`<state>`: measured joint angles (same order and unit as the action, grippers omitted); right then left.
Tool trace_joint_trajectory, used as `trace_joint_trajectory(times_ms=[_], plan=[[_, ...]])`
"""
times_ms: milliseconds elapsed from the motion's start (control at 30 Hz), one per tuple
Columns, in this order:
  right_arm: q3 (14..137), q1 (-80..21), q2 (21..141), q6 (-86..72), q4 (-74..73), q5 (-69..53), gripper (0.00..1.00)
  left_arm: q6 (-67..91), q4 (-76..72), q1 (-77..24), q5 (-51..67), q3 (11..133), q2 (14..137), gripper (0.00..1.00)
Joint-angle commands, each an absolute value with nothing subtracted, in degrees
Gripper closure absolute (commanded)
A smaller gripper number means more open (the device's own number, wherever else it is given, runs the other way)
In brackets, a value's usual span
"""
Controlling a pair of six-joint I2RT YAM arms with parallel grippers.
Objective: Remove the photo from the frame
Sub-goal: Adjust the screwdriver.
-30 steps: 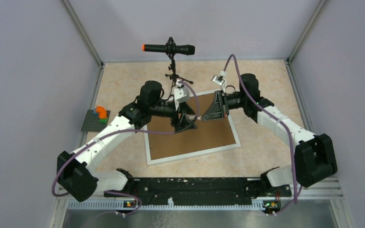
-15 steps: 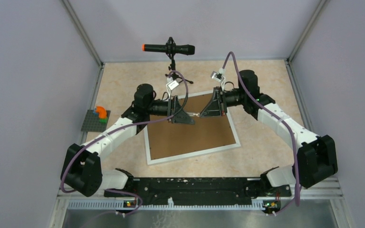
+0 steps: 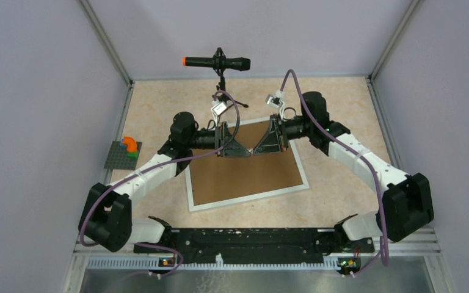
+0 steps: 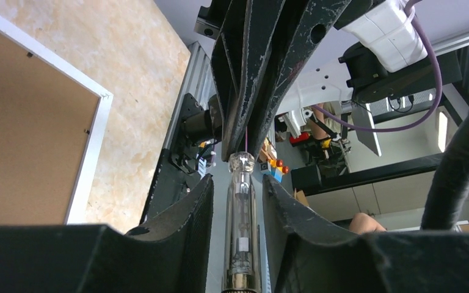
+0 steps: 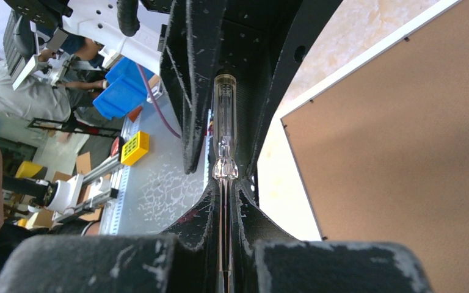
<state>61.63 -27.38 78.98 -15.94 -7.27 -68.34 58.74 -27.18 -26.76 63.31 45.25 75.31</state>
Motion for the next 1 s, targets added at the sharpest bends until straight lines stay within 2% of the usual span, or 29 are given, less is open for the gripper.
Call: trace_joint_trajectory(times_ms=[0,267,367,433,467,500,567,600,633,767,967], plan=[[65.00,-28.54,78.03,-14.07,-6.42,-68.24,1.00,62.07,-34.66,-26.89,62.69,44.92,75.62,0.62],[65.26,-28.91,78.54,-13.89,-6.33,-68.24,1.00,63.35,-36.44,-27.52,62.62,45.12,76.19,0.76],[65.45,-28.92,78.41,-13.89,-6.16,-67.99,1.00,63.58,-36.54,-27.59,62.35,44.63,76.05,0.78],[65.47,-28.91,78.53,-14.27,-5.85,-67.91,1.00,63.50,-36.87,-27.57,62.27,44.32,75.92,0.85],[65.51,-28.87,78.76,-14.88,-5.73,-67.85,0.94,63.23,-36.94,-27.54,62.38,44.32,75.87,0.90],[65.68,-28.53,79.00,-15.02,-6.40,-67.79,0.80,62.52,-36.57,-27.40,62.54,44.24,75.80,0.98],[65.68,-26.39,79.69,-14.90,-8.13,-67.19,0.46,58.08,-32.07,-26.73,62.62,44.48,75.21,1.00],[65.64,-24.86,79.82,-14.17,-9.68,-66.22,0.33,55.27,-29.17,-26.13,62.10,44.55,74.95,1.00],[65.62,-22.86,80.06,-13.21,-11.41,-64.43,0.27,52.77,-26.35,-25.54,61.53,44.41,74.52,1.00],[63.73,-13.63,81.95,-9.16,-19.38,-56.77,0.22,44.95,-19.43,-23.16,60.26,43.44,74.47,1.00],[60.21,-2.88,86.61,-2.41,-25.44,-44.89,0.23,37.97,-17.33,-23.18,56.67,43.29,77.00,1.00]])
